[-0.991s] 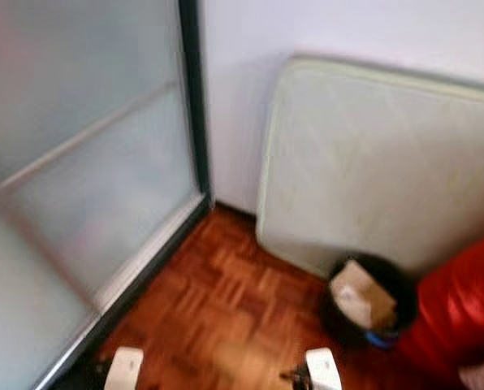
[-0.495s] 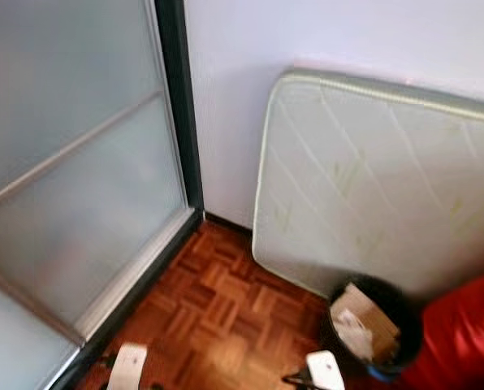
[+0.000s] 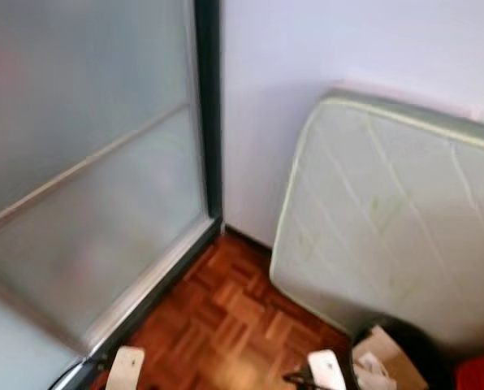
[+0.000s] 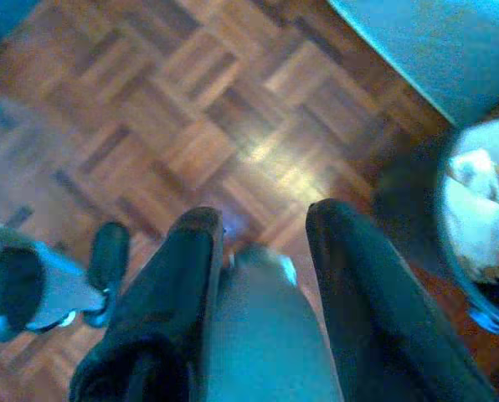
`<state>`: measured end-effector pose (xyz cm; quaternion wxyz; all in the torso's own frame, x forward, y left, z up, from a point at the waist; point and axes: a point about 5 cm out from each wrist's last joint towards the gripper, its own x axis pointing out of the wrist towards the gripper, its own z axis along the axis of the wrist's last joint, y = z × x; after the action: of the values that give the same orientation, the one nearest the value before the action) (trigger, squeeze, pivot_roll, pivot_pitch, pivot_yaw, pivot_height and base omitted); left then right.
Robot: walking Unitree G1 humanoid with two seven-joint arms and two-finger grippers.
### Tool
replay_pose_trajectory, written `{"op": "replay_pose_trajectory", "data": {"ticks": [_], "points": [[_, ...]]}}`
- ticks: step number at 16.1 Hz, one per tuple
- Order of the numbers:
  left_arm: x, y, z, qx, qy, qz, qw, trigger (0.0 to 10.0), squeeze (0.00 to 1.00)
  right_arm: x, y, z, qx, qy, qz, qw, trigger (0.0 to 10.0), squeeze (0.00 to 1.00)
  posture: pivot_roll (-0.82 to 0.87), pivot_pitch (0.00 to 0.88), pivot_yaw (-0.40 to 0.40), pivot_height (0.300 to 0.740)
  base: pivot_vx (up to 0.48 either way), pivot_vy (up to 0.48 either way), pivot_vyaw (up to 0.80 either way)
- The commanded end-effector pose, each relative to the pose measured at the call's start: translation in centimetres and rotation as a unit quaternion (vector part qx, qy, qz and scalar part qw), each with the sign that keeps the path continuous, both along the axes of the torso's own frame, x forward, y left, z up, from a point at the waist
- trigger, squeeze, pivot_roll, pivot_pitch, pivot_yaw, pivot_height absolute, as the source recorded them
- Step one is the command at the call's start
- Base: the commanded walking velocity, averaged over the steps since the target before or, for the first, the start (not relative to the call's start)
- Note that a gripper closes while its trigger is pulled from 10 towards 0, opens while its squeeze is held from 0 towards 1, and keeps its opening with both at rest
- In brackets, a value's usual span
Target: Clean up the room
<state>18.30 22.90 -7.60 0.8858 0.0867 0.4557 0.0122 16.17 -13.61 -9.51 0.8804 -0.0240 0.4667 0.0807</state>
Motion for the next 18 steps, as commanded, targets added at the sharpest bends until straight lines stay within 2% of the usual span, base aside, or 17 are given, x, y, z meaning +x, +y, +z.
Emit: {"op": "replay_pose_trajectory", "data": {"ticks": [1,16,18], "points": [[-0.18,-0.74,-0.27,-0.007,0.007,-0.008,1.0,10.0,0.0,-0.39,-0.73,-0.18,-0.006,0.008,-0.011,1.0,10.0,0.0,0.03,0.051,-0.039,0.74,0.368,0.0,0.0],[-0.14,-0.75,-0.25,-0.009,0.006,-0.008,1.0,10.0,0.0,-0.46,-0.75,-0.22,-0.005,0.011,-0.016,1.0,10.0,0.0,0.03,0.051,-0.039,0.74,0.369,0.0,0.0],[-0.15,-0.75,-0.26,-0.009,0.006,-0.008,1.0,10.0,0.0,-0.47,-0.7,-0.22,-0.002,0.011,-0.015,1.0,10.0,0.0,0.03,0.051,-0.039,0.74,0.371,0.0,-0.79]]}}
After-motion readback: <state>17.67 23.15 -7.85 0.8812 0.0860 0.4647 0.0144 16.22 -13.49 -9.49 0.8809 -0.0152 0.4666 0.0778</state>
